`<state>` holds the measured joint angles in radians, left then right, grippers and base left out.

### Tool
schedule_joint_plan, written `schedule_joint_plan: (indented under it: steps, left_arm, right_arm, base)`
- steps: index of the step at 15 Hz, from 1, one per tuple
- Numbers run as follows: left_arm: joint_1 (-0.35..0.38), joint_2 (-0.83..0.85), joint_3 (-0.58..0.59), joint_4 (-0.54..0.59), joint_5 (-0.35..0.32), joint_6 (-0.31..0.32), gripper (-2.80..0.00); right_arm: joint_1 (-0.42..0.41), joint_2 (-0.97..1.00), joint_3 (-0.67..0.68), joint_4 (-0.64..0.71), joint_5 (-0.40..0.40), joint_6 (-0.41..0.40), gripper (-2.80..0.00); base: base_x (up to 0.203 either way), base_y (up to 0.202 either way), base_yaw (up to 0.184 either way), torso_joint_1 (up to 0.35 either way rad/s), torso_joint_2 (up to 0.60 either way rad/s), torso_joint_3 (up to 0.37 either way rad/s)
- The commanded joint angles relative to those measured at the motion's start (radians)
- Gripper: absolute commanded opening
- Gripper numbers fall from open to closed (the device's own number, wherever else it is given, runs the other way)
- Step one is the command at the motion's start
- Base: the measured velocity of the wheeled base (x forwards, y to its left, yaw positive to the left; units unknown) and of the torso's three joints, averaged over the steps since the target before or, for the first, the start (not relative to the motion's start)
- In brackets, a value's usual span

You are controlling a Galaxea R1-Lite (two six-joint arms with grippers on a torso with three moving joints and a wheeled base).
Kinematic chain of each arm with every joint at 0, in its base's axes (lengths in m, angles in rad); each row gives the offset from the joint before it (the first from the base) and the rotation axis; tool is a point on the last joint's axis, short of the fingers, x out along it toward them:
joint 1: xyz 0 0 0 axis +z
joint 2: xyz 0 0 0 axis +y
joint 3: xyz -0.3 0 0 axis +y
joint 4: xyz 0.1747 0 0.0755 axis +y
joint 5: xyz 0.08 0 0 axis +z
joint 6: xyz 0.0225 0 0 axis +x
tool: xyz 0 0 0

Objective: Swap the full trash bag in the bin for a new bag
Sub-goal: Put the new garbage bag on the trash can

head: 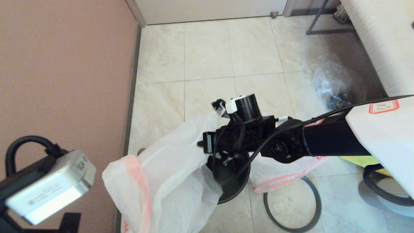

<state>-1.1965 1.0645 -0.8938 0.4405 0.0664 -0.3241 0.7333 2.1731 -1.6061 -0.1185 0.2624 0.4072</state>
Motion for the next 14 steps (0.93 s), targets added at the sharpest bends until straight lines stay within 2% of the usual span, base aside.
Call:
schedule_joint_plan:
  steps: [1, 4, 6, 8, 10, 12, 14]
  left_arm:
    - [0.055, 0.016, 0.024, -0.062, 0.001, 0.001, -2.8]
    - [0.116, 0.073, 0.042, -0.176, 0.002, -0.001, -2.8]
    - [0.136, 0.116, 0.051, -0.241, -0.001, -0.002, -2.8]
    - [0.11, 0.118, 0.067, -0.273, -0.003, -0.002, -2.8]
    - [0.139, 0.134, 0.08, -0.278, -0.002, -0.01, -2.8]
    - [0.174, 0.166, 0.108, -0.322, -0.002, -0.019, -2.8]
    - [0.194, 0.197, 0.138, -0.446, 0.005, -0.017, -2.8]
  right_arm:
    - [0.011, -0.039, 0.1, 0.001, 0.005, -0.006, -2.8]
    - [-0.005, -0.035, 0.204, -0.012, 0.001, -0.011, -2.8]
    - [-0.029, -0.005, 0.211, -0.047, 0.0, -0.01, -2.8]
    - [-0.034, 0.016, 0.212, -0.05, -0.006, -0.01, -2.8]
    - [-0.034, 0.03, 0.21, -0.049, -0.021, -0.01, -2.8]
    - [-0.034, 0.075, 0.204, -0.053, -0.057, -0.01, -2.8]
    - [-0.036, 0.144, 0.175, -0.118, -0.129, -0.01, -2.8]
  base:
    - [0.0, 0.0, 0.0, 0.0, 0.0, 0.0]
    - [0.0, 0.0, 0.0, 0.0, 0.0, 0.0]
    - [0.0, 0.0, 0.0, 0.0, 0.0, 0.0]
    - [0.0, 0.0, 0.0, 0.0, 0.0, 0.0]
    - [0.0, 0.0, 0.0, 0.0, 0.0, 0.0]
    - [0.0, 0.0, 0.0, 0.0, 0.0, 0.0]
    - [0.0, 0.0, 0.0, 0.0, 0.0, 0.0]
